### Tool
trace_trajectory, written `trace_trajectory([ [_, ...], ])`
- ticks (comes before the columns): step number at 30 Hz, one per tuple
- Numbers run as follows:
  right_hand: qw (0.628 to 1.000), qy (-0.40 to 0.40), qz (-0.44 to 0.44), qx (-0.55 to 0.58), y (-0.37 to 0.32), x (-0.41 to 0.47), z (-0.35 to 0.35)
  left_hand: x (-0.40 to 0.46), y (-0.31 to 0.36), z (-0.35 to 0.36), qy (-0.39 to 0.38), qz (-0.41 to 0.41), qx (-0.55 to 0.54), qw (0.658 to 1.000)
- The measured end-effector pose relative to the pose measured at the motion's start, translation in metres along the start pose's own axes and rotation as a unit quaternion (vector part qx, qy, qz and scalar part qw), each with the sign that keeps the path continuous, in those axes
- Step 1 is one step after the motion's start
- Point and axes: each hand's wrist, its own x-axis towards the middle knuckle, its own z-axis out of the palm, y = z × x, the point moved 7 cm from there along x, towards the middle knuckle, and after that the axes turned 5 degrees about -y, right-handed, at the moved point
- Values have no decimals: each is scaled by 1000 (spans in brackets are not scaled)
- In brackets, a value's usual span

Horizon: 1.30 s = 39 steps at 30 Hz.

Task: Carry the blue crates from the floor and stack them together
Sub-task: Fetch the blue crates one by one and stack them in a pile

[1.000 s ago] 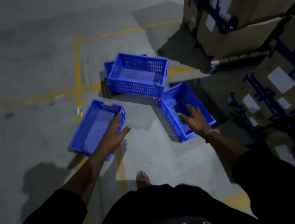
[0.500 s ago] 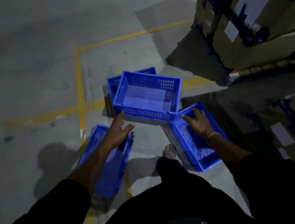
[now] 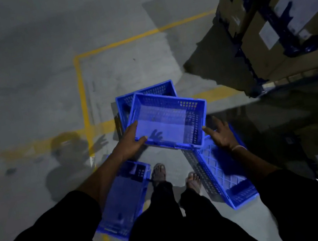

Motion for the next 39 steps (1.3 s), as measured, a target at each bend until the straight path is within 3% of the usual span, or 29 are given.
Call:
trace_trajectory([
  [10, 997, 34, 71, -4, 43, 149, 54, 186, -84, -19, -20, 1, 80, 997],
  [17, 986, 70, 132, -67, 144, 274, 110, 313, -191, 11, 6, -83, 181, 980],
  [23, 983, 99, 129, -86, 197, 333, 136, 383, -240, 28, 17, -149, 137, 979],
  [26, 979, 127, 122, -103, 203, 341, 139, 406, -254, 35, 16, -173, 94, 980],
  [32, 968, 161, 107, -159, 201, 340, 135, 413, -257, 30, 66, -166, 112, 978],
  [39, 970, 147, 152, -119, 176, 290, 102, 362, -205, -7, 62, -82, 171, 980],
])
